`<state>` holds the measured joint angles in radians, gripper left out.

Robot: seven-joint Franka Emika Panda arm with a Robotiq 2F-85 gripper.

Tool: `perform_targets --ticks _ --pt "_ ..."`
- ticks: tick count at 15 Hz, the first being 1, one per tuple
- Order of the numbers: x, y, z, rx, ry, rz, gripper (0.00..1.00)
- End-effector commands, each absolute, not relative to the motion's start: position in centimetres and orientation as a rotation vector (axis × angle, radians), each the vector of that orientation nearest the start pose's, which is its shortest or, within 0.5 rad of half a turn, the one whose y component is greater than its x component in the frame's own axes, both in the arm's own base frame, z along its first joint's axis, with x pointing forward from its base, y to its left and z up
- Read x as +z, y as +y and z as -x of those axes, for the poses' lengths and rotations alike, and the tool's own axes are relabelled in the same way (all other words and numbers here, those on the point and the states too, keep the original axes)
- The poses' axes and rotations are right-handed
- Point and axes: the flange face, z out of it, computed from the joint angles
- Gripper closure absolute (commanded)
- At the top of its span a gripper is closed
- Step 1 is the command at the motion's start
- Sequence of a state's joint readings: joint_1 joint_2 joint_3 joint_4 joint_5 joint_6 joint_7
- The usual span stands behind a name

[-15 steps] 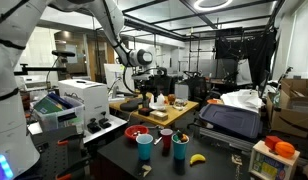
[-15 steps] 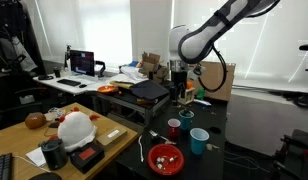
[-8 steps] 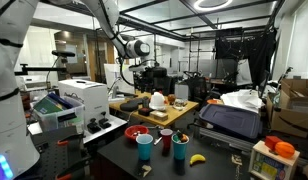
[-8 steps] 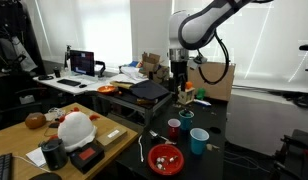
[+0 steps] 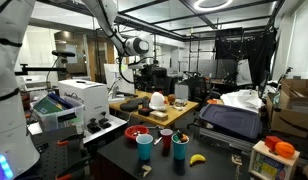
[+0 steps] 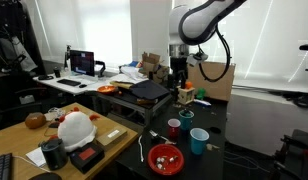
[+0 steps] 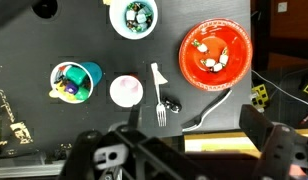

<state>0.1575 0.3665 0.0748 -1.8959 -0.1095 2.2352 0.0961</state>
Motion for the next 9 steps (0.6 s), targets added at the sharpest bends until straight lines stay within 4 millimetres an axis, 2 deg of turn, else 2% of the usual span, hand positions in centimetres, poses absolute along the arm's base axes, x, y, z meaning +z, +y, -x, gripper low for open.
perform_targets --ticks 1,2,9 --pt "31.8 14.6 -59.8 0.03 -0.269 3.216 0.0" --pt "30.9 14.1 -60.8 0.022 -0.307 3.192 0.0" --pt "30.5 14.2 -60.8 0.032 -0.303 3.193 0.0"
